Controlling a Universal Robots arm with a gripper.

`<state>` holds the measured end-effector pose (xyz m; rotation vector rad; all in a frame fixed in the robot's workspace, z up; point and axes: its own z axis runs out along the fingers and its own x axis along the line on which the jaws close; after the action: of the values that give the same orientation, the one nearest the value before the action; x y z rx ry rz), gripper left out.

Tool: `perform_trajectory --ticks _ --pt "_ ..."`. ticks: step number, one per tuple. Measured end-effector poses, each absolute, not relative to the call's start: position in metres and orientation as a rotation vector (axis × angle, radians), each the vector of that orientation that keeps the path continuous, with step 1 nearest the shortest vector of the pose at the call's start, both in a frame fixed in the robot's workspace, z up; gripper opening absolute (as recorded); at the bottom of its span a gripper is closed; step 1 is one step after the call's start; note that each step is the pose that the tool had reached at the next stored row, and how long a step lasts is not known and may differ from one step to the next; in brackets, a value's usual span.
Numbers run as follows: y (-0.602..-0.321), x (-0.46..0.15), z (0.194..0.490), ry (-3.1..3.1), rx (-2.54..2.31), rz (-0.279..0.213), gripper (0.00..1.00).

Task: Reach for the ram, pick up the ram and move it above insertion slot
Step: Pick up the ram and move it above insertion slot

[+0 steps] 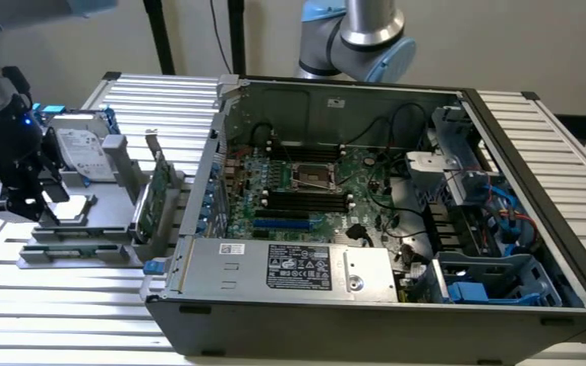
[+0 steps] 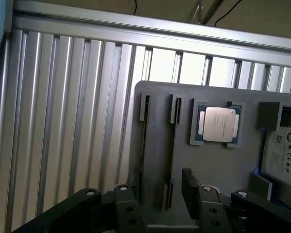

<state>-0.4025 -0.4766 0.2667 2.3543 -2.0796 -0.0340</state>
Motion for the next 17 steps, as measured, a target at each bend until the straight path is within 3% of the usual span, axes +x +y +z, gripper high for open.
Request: perform_trajectory --ticks 17 --pt "-0.479 -0.402 0.236 -2.078 2.356 -0.034 0.48"
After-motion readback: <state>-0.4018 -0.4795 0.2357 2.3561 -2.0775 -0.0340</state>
